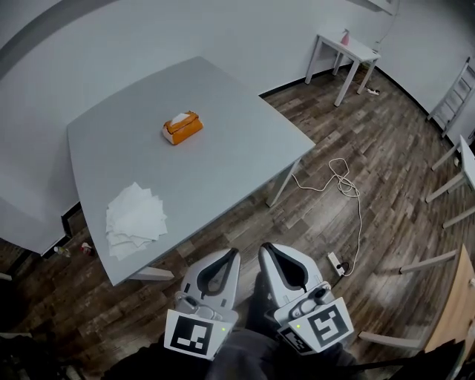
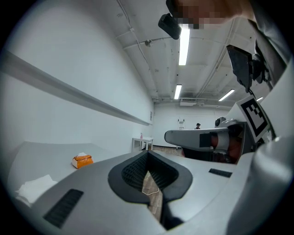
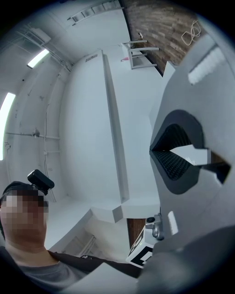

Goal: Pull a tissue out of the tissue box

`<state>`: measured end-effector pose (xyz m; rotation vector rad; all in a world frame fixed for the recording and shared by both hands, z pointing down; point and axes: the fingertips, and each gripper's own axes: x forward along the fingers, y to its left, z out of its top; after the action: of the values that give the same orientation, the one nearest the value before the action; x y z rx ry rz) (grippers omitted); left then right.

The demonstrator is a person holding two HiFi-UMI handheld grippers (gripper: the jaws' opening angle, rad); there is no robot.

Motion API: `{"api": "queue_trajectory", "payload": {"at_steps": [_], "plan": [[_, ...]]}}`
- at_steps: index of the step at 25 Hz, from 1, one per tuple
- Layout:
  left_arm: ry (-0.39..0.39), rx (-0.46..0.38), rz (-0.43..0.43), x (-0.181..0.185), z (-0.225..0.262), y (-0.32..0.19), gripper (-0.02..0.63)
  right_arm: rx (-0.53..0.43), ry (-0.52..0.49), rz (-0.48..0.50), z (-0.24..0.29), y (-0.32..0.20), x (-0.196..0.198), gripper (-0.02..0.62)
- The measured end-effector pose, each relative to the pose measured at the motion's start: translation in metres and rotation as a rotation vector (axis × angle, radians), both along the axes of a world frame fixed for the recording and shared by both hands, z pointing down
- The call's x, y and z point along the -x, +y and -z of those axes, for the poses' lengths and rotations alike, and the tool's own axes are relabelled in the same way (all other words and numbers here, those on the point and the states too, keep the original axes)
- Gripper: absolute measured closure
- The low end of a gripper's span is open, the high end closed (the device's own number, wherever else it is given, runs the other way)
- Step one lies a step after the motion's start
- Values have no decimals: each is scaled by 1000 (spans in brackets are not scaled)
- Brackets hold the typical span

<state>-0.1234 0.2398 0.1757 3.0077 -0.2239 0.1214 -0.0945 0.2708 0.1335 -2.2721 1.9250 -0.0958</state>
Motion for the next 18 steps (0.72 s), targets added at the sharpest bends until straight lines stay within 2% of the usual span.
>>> {"api": "queue_trajectory", "payload": {"at_steps": [8, 12, 15, 18], "plan": [[-74, -17, 122, -105, -9, -28, 606, 34, -57, 108, -26, -23, -114, 597], [-79, -26, 204, -155, -3, -39, 606, 32, -63, 182, -24, -40, -173, 597], [-91, -18, 265, -175, -1, -53, 606, 27, -66, 234, -20, -58, -200, 597], [-95, -24, 330, -181, 0, -72, 606, 19, -73, 296, -20, -78, -208, 597]]}}
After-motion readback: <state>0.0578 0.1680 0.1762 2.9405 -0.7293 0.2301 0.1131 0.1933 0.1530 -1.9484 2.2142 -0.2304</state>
